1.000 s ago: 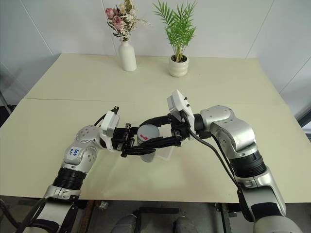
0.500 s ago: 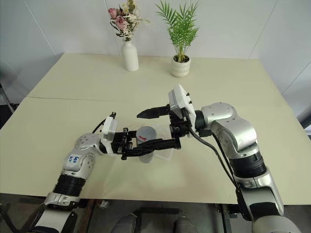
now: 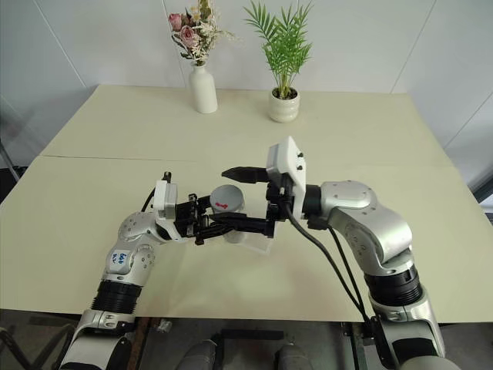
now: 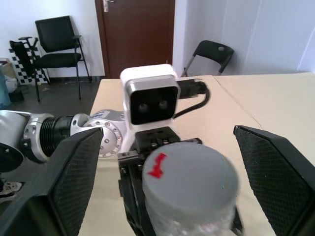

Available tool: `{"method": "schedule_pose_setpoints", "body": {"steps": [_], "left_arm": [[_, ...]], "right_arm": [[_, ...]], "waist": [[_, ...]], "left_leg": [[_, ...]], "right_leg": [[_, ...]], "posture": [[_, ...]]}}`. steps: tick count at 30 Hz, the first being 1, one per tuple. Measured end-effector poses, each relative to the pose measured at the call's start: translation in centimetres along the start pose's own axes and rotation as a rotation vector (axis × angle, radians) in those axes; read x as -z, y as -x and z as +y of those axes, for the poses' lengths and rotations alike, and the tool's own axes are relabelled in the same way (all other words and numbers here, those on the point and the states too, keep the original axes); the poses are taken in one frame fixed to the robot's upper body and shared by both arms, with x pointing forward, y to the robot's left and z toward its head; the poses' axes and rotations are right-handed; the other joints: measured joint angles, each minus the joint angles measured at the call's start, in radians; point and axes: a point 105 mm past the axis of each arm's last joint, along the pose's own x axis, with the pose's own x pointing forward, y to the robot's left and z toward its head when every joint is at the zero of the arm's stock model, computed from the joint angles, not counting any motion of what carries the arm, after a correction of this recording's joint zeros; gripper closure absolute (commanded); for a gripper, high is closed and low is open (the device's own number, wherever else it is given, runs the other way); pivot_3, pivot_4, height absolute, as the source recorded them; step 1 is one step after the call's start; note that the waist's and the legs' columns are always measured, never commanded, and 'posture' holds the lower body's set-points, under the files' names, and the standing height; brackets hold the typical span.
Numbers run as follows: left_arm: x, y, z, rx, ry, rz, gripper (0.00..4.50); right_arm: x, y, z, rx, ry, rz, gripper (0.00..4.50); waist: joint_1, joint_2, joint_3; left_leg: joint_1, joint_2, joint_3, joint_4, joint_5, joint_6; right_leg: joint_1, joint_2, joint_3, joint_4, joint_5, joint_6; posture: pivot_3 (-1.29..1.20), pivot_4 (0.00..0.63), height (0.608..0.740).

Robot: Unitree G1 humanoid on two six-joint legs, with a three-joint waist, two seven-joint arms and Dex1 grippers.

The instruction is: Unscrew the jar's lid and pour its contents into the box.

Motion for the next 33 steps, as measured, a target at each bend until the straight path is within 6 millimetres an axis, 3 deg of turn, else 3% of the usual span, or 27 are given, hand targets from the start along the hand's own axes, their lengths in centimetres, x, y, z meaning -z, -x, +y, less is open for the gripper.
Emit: {"method": "schedule_pose_setpoints", "body": {"steps": [12,20,33], "left_arm": [[0.5,-0.3,-0.6,0.045,0.059,0.016,2.1],[0.6,-0.4,-0.6,0.043,0.062,0.015,2.1],[0.6,-0.2,-0.3,0.022,0.08,0.02,2.1]], "right_arm": [[1.2,-0.8,-1.8,0.045,-0.011,0.014,0.02],[1.4,-0.7,-2.0,0.039,-0.014,0.012,0.02],[1.6,1.7,-2.3,0.058,-0.008,0.061,0.02]], "waist": [[-0.001,0.0,0.0],[0.0,0.0,0.0],[0.0,0.0,0.0]], "left_leg": [[0.0,0.0,0.0,0.0,0.0,0.0],[0.0,0.0,0.0,0.0,0.0,0.0],[0.0,0.0,0.0,0.0,0.0,0.0]], "right_leg": [[0.0,0.0,0.0,0.0,0.0,0.0],[0.0,0.0,0.0,0.0,0.0,0.0],[0.0,0.0,0.0,0.0,0.0,0.0]], "posture": [[0.0,0.15,0.74],[0.0,0.15,0.74],[0.0,0.15,0.74]]}}
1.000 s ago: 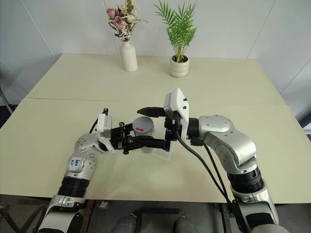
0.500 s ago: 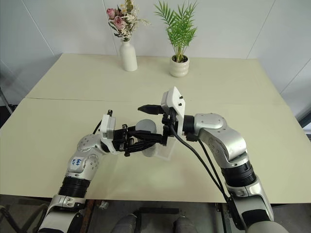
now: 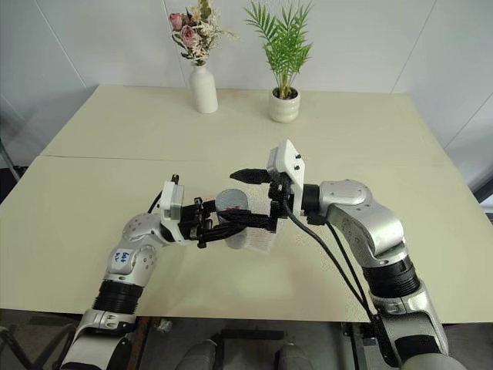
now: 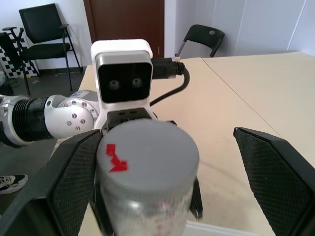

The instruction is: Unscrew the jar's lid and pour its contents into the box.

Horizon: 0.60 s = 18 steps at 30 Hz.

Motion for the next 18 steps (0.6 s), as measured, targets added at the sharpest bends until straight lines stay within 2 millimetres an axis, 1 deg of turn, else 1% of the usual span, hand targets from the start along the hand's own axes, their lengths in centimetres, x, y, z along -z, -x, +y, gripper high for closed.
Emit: {"method": "schedule_pose_setpoints", "body": {"steps": [4,9,14,18], "left_arm": [[-0.3,0.3,0.2,-0.017,-0.007,-0.007,2.1],[-0.4,0.1,-0.1,0.01,-0.016,-0.011,2.1],[-0.5,0.1,-0.1,0.014,-0.02,-0.012,2.1],[-0.5,0.1,-0.1,0.014,-0.02,-0.012,2.1]], "right_arm": [[0.1,1.2,-0.4,0.025,-0.011,0.008,0.02],[0.1,3.2,-1.7,0.112,-0.012,0.026,0.02],[1.6,5.5,-1.6,0.132,-0.061,0.091,0.02],[1.2,6.1,-1.6,0.129,-0.057,0.088,0.02]], "waist": [[0.0,0.0,0.0],[0.001,0.0,0.0],[0.001,0.0,0.0],[-0.002,0.0,0.0]], "left_leg": [[0.0,0.0,0.0,0.0,0.0,0.0],[0.0,0.0,0.0,0.0,0.0,0.0],[0.0,0.0,0.0,0.0,0.0,0.0],[0.001,0.0,0.0,0.0,0.0,0.0]], "right_leg": [[0.0,0.0,0.0,0.0,0.0,0.0],[0.001,0.0,0.0,-0.001,0.0,0.0],[0.001,0.0,0.0,-0.001,0.0,0.0],[0.001,0.001,0.0,-0.001,0.0,0.0]], "posture": [[0.0,0.15,0.74],[0.0,0.15,0.74],[0.0,0.15,0.74],[0.0,0.15,0.74]]}}
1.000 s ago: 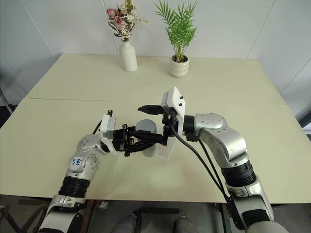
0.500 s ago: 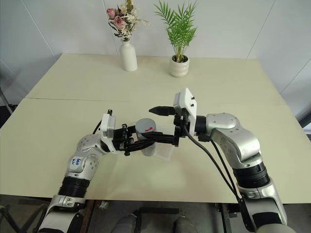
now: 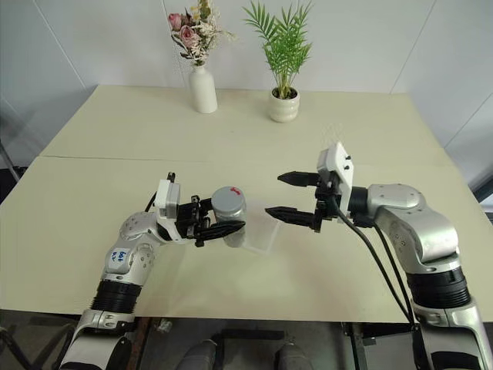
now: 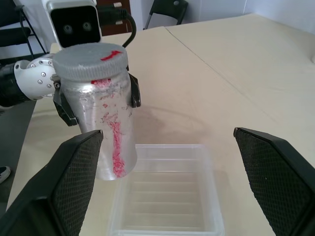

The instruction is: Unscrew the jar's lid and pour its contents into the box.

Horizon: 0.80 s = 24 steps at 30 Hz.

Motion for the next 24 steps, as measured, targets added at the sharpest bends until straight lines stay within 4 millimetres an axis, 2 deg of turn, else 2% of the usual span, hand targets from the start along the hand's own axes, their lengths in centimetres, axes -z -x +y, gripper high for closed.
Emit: {"method": "schedule_pose_setpoints", "body": {"steps": [3,6,10,14,24], "left_arm": [[0.0,0.0,0.0,0.0,0.0,0.0,2.1],[0.0,0.0,0.0,0.001,0.0,-0.001,2.1],[0.0,0.0,0.0,0.002,0.0,-0.001,2.1],[0.0,0.0,0.0,0.003,0.0,-0.002,2.1],[0.0,0.0,-0.1,0.007,-0.001,-0.002,2.1]], "right_arm": [[-0.4,-0.2,0.2,-0.02,-0.007,-0.014,0.02],[-1.7,-0.9,0.6,-0.053,0.01,-0.058,0.02],[-3.0,-3.2,2.1,-0.108,0.031,-0.105,0.02],[-2.9,-5.2,2.9,-0.145,0.019,-0.096,0.02],[-1.8,-7.4,3.6,-0.146,0.009,-0.055,0.02]], "waist": [[0.001,0.0,0.0],[0.002,0.0,0.0],[0.001,0.0,0.0],[0.003,0.0,0.0],[0.002,0.0,0.0]], "left_leg": [[0.0,0.0,0.0,0.0,0.0,0.0],[0.0,0.0,0.0,0.0,0.0,0.0],[0.0,0.0,0.0,0.0,0.0,0.0],[-0.001,0.0,0.0,0.0,0.0,0.0],[-0.001,0.0,0.0,0.0,0.0,0.0]], "right_leg": [[0.0,0.0,0.0,0.0,0.0,0.0],[0.0,0.0,0.0,0.0,0.0,0.0],[0.0,0.0,0.0,0.0,0.0,0.0],[0.0,-0.001,0.0,0.0,0.0,0.0],[0.0,-0.001,0.0,0.0,0.0,0.0]], "posture": [[0.0,0.15,0.74],[0.0,0.15,0.74],[0.0,0.15,0.74],[0.0,0.15,0.74],[0.0,0.15,0.74]]}}
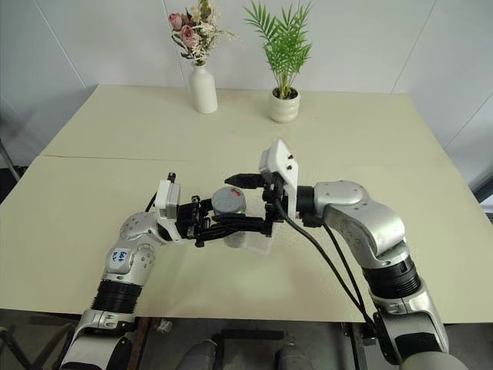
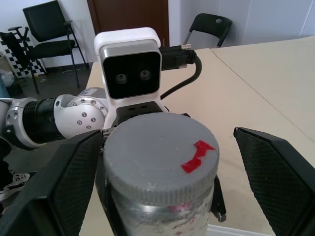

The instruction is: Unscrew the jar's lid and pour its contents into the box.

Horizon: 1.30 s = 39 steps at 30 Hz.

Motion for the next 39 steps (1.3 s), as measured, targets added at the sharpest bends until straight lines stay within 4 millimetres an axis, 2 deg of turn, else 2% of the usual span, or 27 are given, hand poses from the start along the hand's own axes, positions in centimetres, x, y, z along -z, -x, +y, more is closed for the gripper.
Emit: {"method": "schedule_pose_setpoints", "body": {"steps": [7,19,39], "left_arm": [[0.0,0.0,0.0,-0.001,0.0,-0.001,2.1],[0.0,0.0,0.1,-0.008,0.002,-0.001,2.1],[0.1,-0.1,0.2,-0.021,0.005,-0.002,2.1]], "right_arm": [[-0.2,-0.9,-0.4,0.012,0.004,-0.013,0.02],[-0.2,-0.9,-0.5,0.02,0.012,-0.016,0.02],[-0.4,1.1,-0.7,0.024,0.017,0.011,0.02]], "waist": [[0.0,0.0,0.0],[0.0,0.0,0.0],[0.0,0.0,0.0]], "left_leg": [[0.0,0.0,0.0,0.0,0.0,0.0],[0.0,0.0,0.0,0.0,0.0,0.0],[0.0,0.0,0.0,0.0,0.0,0.0]], "right_leg": [[0.0,0.0,0.0,0.0,0.0,0.0],[0.0,0.0,0.0,0.0,0.0,0.0],[0.0,0.0,0.0,0.0,0.0,0.0]], "posture": [[0.0,0.15,0.74],[0.0,0.15,0.74],[0.0,0.15,0.74]]}}
